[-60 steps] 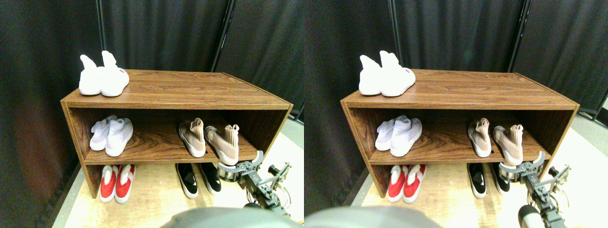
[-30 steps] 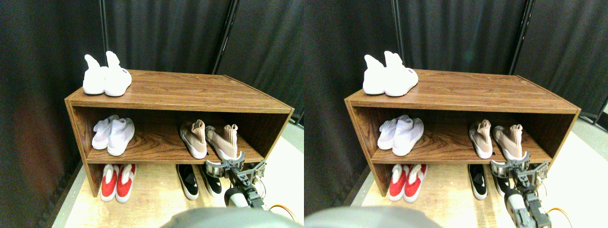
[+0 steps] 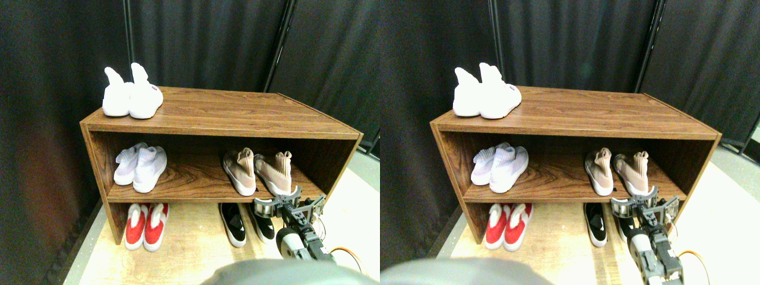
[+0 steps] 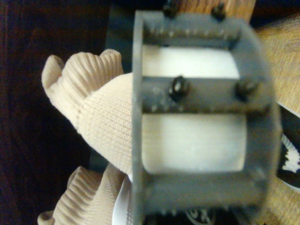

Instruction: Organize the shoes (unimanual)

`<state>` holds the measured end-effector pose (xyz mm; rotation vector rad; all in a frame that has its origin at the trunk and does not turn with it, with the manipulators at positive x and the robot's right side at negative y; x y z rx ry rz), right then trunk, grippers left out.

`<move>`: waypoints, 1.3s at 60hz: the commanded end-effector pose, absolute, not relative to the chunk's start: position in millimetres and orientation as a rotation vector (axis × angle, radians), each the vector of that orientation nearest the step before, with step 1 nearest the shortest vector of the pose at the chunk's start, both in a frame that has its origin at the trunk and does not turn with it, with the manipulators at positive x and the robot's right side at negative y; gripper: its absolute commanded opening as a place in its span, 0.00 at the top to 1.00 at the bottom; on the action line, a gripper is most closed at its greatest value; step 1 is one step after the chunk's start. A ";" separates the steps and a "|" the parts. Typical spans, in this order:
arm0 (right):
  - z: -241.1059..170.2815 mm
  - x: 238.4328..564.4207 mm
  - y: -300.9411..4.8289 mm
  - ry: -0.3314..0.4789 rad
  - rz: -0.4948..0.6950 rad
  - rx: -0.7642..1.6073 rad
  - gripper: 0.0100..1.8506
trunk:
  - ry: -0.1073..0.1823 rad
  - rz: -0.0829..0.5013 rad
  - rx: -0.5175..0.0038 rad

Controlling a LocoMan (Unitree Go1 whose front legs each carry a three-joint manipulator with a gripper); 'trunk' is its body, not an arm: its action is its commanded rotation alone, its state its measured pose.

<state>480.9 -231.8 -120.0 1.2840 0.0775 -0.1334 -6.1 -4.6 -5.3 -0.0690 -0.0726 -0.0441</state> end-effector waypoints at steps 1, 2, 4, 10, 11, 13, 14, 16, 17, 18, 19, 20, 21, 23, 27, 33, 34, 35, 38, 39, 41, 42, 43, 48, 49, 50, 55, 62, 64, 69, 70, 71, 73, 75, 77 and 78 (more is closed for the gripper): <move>-110.4 478.4 -231.1 0.044 -0.111 1.241 0.27 | -0.044 -0.033 -0.085; -109.5 477.0 -230.6 0.044 -0.106 1.240 0.28 | -0.043 -0.034 -0.085; -107.2 473.7 -230.9 0.055 -0.090 1.240 0.26 | -0.043 -0.034 -0.085; -99.0 461.1 -229.3 0.067 -0.060 1.241 0.26 | -0.041 -0.033 -0.085; -99.0 461.1 -229.3 0.067 -0.060 1.241 0.26 | -0.041 -0.033 -0.085; -97.3 458.2 -229.8 0.077 -0.044 1.244 0.26 | -0.041 -0.034 -0.086; -96.0 456.2 -230.1 0.082 -0.037 1.249 0.26 | -0.039 -0.037 -0.085; -94.7 454.3 -230.5 0.082 -0.034 1.244 0.26 | -0.039 -0.037 -0.085; -92.6 451.0 -230.7 0.081 -0.032 1.253 0.26 | -0.038 -0.037 -0.086; -92.6 451.0 -230.7 0.081 -0.032 1.253 0.26 | -0.037 -0.038 -0.085; -91.3 448.9 -230.9 0.081 -0.027 1.254 0.27 | -0.037 -0.038 -0.085; -91.3 448.9 -230.9 0.081 -0.027 1.254 0.27 | -0.037 -0.038 -0.085; -89.6 445.8 -231.4 0.078 -0.021 1.250 0.27 | -0.038 -0.038 -0.085; -88.1 443.0 -232.0 0.071 -0.022 1.251 0.27 | -0.037 -0.039 -0.084; -85.1 437.0 -235.6 0.063 -0.012 1.243 0.26 | -0.036 -0.041 -0.084; -81.9 431.7 -241.0 0.036 -0.014 1.205 0.27 | -0.036 -0.041 -0.083; -81.1 430.7 -243.1 0.033 -0.006 1.196 0.27 | -0.037 -0.041 -0.083; -80.6 430.1 -243.9 0.031 -0.001 1.191 0.28 | -0.037 -0.041 -0.083; -78.0 427.8 -247.0 0.013 0.003 1.158 0.31 | -0.038 -0.042 -0.082; -76.1 426.7 -248.5 -0.005 -0.009 1.160 0.34 | -0.038 -0.042 -0.082; -72.9 425.2 -251.3 -0.027 -0.019 1.185 0.38 | -0.038 -0.043 -0.083; -70.8 424.5 -253.8 -0.033 -0.012 1.198 0.39 | -0.038 -0.043 -0.083; -68.2 423.8 -256.2 -0.043 -0.012 1.200 0.43 | -0.040 -0.041 -0.081; -59.7 419.9 -263.7 -0.134 -0.015 1.148 0.56 | -0.038 -0.040 -0.082; -57.5 420.8 -266.9 -0.141 0.012 1.144 0.62 | -0.038 -0.040 -0.082; -56.6 421.4 -268.6 -0.147 0.020 1.147 0.67 | -0.038 -0.040 -0.083; -49.4 426.5 -280.4 -0.214 0.029 1.165 0.97 | -0.040 -0.039 -0.083; -37.3 430.5 -292.3 -0.269 0.006 1.158 0.97 | -0.041 -0.037 -0.082; -33.8 431.9 -295.5 -0.300 -0.012 1.165 0.97 | -0.042 -0.034 -0.083; -31.4 438.3 -301.4 -0.323 -0.015 1.179 0.97 | -0.041 -0.033 -0.082; -32.2 445.9 -304.3 -0.335 -0.020 1.190 0.97 | -0.042 -0.033 -0.082; -32.7 448.5 -304.8 -0.329 -0.011 1.186 0.97 | -0.043 -0.032 -0.082; -33.9 453.4 -305.5 -0.324 -0.008 1.187 0.97 | -0.043 -0.032 -0.082; -35.5 460.8 -306.2 -0.320 -0.010 1.191 0.97 | -0.043 -0.031 -0.082; -37.1 468.1 -307.0 -0.313 -0.016 1.189 0.97 | -0.043 -0.030 -0.082; -38.2 472.7 -307.7 -0.309 -0.029 1.193 0.97 | -0.042 -0.029 -0.082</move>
